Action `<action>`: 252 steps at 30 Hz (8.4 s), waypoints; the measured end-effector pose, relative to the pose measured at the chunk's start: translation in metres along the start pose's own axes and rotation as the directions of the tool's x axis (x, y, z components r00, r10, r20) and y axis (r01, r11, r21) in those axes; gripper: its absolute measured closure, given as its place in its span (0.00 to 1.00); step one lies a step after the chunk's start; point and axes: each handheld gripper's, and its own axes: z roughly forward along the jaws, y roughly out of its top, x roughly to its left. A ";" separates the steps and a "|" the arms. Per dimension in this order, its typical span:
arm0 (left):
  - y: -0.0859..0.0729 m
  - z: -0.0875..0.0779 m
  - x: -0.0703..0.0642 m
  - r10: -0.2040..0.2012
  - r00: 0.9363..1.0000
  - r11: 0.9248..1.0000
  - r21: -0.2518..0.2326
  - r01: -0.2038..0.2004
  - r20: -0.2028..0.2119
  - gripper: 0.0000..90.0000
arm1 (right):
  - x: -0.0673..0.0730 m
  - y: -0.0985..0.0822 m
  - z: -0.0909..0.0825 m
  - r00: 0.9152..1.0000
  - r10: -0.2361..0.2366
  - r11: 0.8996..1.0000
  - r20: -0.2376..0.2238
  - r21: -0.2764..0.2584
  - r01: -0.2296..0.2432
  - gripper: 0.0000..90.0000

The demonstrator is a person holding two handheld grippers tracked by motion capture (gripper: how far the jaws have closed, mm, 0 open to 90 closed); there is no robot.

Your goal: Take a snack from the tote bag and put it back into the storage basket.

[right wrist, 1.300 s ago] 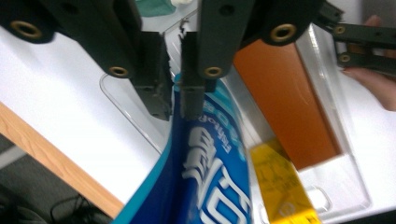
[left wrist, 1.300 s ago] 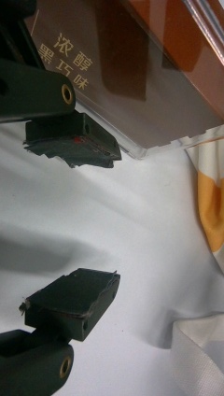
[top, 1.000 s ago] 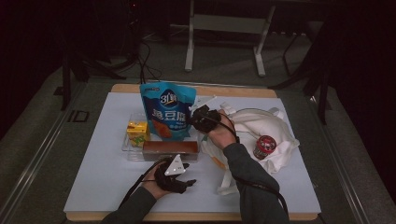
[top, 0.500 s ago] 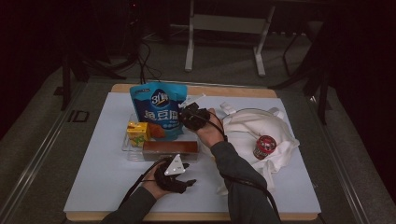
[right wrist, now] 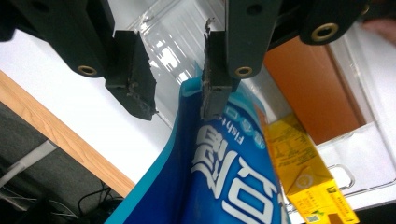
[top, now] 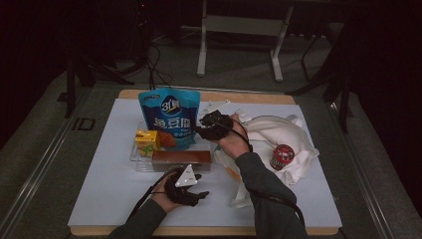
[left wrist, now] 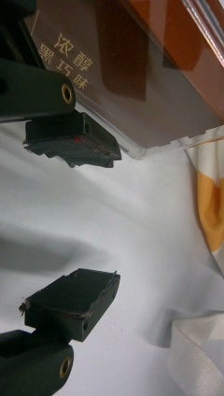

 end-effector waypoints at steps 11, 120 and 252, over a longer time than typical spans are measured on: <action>0.000 0.000 0.000 -0.002 1.000 1.000 -0.001 0.002 0.001 0.39 | -0.004 -0.005 -0.028 0.999 -0.041 0.999 0.003 -0.004 0.041 0.71; 0.001 0.001 0.000 0.010 1.000 1.000 0.014 -0.010 0.004 0.38 | -0.123 -0.197 -0.100 0.956 0.243 0.896 0.164 0.339 -0.286 0.27; 0.001 0.001 0.000 0.009 1.000 1.000 0.012 -0.009 0.009 0.38 | -0.042 -0.009 -0.082 0.995 0.026 0.992 -0.099 0.125 -0.013 0.28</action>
